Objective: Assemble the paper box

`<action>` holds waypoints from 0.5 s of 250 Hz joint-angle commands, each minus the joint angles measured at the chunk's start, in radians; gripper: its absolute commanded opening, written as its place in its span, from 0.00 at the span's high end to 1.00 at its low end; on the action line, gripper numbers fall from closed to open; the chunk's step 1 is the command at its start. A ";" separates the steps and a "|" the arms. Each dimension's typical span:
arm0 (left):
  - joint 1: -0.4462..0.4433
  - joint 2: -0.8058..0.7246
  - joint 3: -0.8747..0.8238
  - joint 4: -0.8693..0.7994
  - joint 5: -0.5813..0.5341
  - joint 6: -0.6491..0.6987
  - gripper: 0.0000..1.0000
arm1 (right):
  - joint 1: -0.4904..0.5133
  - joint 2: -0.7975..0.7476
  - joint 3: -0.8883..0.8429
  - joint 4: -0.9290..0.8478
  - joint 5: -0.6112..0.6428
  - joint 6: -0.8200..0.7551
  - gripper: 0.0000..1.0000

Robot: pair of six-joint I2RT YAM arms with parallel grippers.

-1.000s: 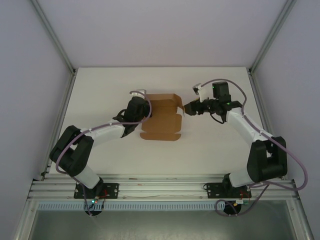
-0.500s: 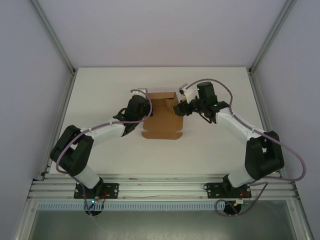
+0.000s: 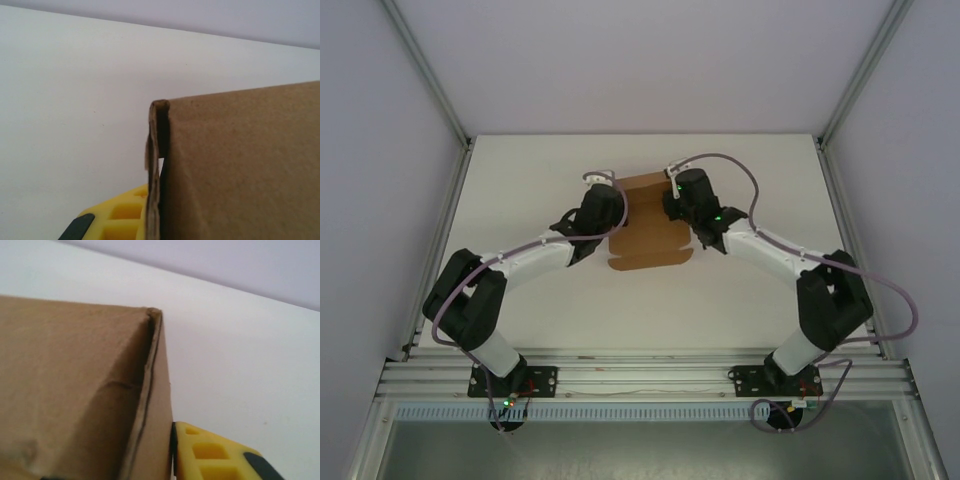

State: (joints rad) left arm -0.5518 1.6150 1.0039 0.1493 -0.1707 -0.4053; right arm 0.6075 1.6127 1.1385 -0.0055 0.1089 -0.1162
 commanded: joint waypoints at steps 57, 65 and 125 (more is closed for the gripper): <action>-0.016 0.028 0.100 -0.159 -0.117 -0.170 1.00 | 0.038 0.177 0.148 -0.108 0.655 0.254 1.00; -0.016 0.031 0.106 -0.174 -0.129 -0.185 1.00 | 0.038 0.188 0.154 -0.110 0.680 0.253 1.00; -0.012 0.050 0.119 -0.215 -0.134 -0.228 1.00 | 0.042 0.273 0.242 -0.228 0.821 0.262 1.00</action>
State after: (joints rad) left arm -0.5766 1.6733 1.1076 0.0246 -0.2211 -0.5594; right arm 0.7071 1.8385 1.3510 -0.1032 0.6407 0.0887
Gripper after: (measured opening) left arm 0.084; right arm 0.078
